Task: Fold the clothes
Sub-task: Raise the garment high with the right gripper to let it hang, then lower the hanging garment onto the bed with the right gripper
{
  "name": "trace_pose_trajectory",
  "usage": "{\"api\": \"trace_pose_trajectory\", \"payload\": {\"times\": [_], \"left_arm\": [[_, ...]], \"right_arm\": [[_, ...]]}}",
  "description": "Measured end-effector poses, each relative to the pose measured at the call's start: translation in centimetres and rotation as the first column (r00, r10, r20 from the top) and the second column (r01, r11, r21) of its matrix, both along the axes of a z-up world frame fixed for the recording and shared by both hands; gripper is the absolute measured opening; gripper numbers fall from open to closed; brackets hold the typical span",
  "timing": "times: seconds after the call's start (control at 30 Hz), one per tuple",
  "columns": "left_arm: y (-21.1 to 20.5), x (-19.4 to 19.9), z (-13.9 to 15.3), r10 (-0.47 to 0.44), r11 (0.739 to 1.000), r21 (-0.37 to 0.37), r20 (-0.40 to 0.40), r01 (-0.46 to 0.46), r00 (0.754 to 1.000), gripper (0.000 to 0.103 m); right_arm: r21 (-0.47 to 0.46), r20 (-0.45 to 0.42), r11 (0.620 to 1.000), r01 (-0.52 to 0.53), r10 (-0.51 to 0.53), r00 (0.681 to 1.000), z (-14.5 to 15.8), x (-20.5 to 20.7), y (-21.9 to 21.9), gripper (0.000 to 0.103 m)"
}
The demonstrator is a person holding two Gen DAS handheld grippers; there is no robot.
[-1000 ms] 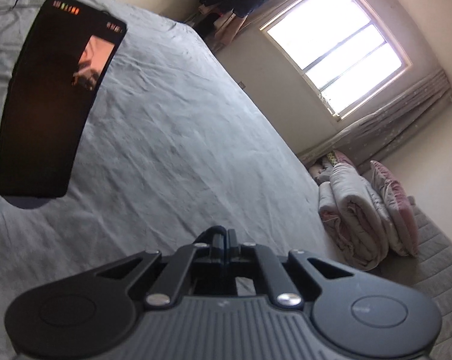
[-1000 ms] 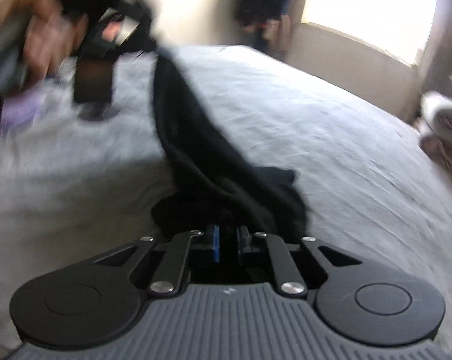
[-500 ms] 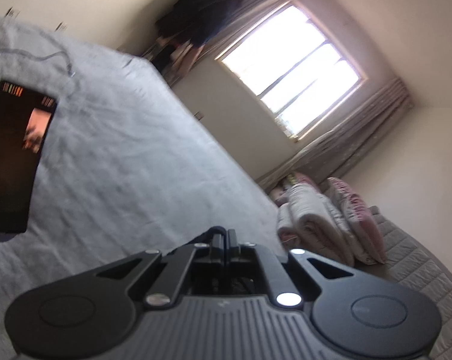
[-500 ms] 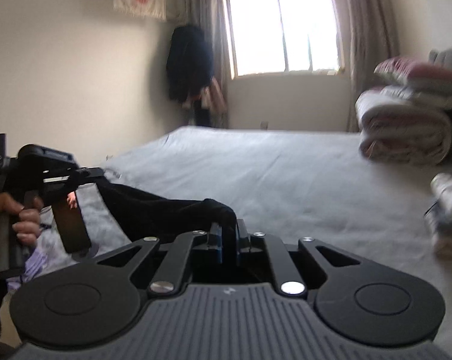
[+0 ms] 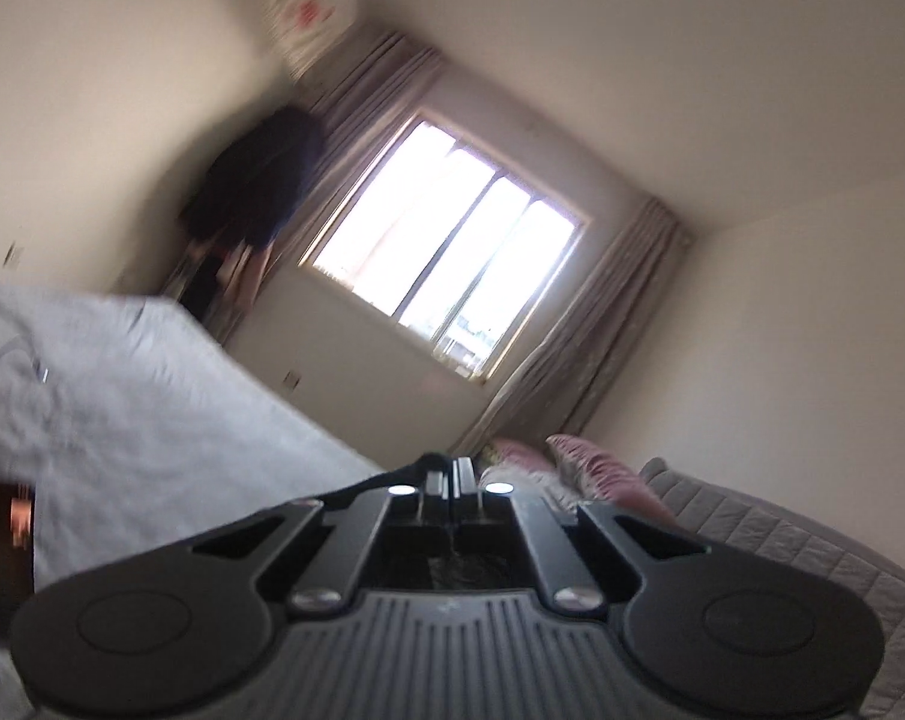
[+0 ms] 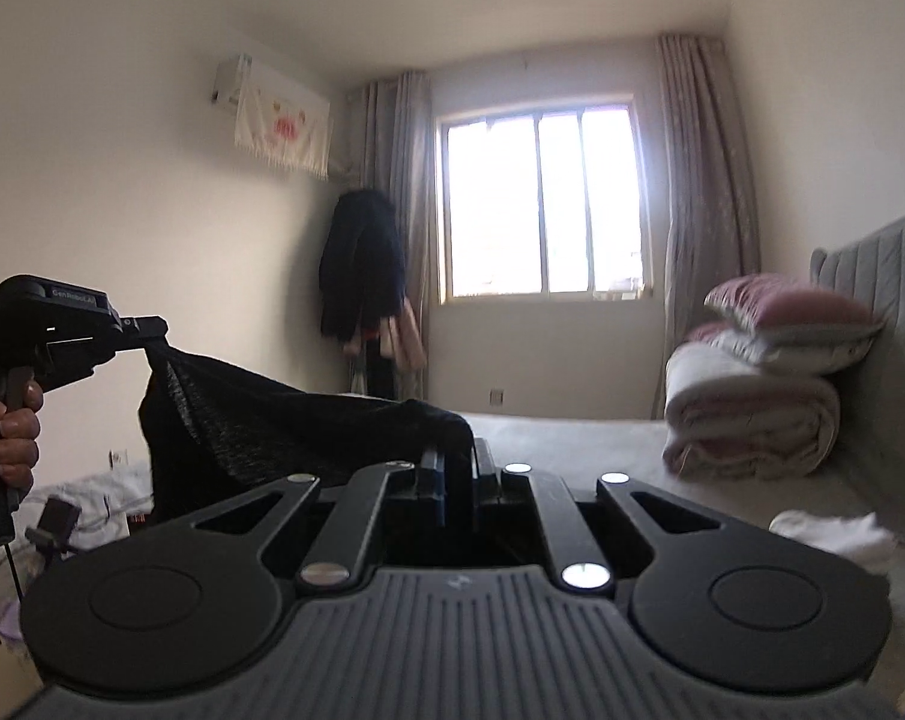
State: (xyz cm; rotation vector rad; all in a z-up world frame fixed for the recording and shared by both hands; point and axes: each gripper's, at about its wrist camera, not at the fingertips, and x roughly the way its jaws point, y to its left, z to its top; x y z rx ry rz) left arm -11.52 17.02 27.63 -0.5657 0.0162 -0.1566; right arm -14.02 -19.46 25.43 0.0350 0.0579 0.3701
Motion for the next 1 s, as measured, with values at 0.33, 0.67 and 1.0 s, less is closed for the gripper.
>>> {"api": "trace_pose_trajectory", "payload": {"times": [0.33,0.67,1.0], "left_arm": [[-3.0,3.1,3.6,0.020,0.995,0.097,0.036,-0.023,0.999,0.001],[-8.1,16.0,-4.9,0.102,0.937,0.343,-0.114,-0.057,0.988,0.001],[-11.8,29.2,-15.6,0.174,0.893,0.450,-0.275,-0.033,0.946,0.001]], "right_arm": [[0.017,0.030,0.999,0.029,-0.029,0.999,2.4,3.1,-1.5,0.009],[0.014,-0.217,0.997,0.082,-0.077,0.973,-7.7,14.9,-3.6,0.009],[-0.050,-0.365,0.986,0.161,-0.168,0.916,-17.5,28.0,-5.1,0.009]]}}
